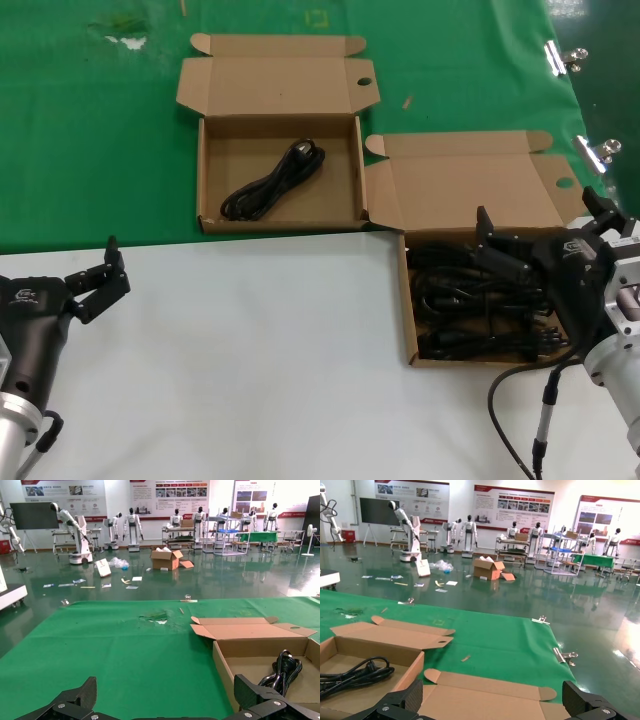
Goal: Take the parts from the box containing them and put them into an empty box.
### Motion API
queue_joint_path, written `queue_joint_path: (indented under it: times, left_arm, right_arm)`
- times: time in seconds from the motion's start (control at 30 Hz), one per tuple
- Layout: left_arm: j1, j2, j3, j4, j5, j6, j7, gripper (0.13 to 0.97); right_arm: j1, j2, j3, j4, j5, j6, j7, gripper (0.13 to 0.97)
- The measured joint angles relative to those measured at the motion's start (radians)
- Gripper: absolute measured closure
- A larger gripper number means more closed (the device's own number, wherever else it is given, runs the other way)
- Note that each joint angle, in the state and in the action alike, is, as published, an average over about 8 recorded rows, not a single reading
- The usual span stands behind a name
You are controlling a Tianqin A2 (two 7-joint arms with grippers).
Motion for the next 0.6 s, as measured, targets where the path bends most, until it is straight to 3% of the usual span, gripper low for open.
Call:
queue_joint_path:
  times: [0.6]
  left_arm:
    - [0.000,0.000,0.000,0.000,0.000,0.000,0.000,0.132]
  right_arm:
    - [0.000,0.000,0.000,0.000,0.000,0.000,0.000,0.129]
